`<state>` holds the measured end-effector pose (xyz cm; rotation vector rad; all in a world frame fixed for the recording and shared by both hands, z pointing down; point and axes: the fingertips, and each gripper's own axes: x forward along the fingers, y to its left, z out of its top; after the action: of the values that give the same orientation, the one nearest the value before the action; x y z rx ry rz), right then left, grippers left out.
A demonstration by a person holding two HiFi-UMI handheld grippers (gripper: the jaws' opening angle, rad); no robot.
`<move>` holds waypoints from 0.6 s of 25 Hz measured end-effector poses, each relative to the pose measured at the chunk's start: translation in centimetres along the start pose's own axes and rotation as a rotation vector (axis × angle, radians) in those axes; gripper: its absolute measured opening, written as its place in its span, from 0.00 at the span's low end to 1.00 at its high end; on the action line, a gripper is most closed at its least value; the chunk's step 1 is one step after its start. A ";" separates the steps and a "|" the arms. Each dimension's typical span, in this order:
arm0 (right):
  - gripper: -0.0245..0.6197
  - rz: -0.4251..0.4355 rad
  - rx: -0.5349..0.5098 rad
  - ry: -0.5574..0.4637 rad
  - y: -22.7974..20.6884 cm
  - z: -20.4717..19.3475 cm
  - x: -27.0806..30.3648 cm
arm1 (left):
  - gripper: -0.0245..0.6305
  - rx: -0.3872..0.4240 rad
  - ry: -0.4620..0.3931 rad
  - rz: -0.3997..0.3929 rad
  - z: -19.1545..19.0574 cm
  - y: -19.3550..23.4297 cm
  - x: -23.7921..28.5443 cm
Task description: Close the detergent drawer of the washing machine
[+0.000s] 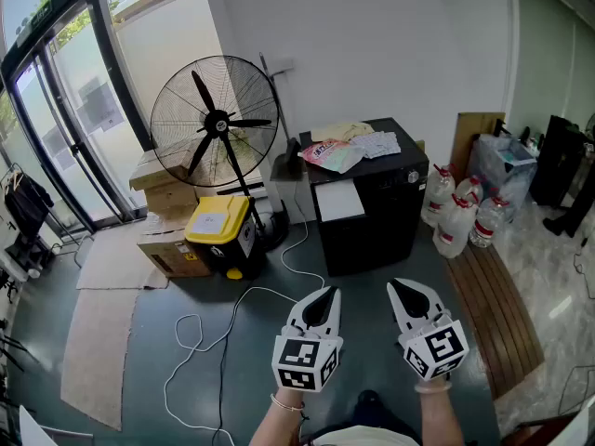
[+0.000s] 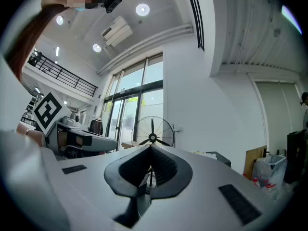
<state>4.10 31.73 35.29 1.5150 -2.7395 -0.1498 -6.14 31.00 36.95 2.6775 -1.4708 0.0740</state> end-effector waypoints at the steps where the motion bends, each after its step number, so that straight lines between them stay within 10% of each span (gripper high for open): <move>1: 0.08 -0.007 0.008 -0.003 -0.5 -0.1 0.2 | 0.07 -0.001 0.002 0.001 0.0 0.0 0.6; 15: 0.08 0.008 0.078 -0.035 -7.6 -1.5 3.6 | 0.07 -0.004 0.027 0.038 -0.1 0.8 8.6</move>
<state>8.68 24.61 35.96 1.5340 -2.8099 -0.0712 -2.18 23.38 37.78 2.6351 -1.5130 0.1091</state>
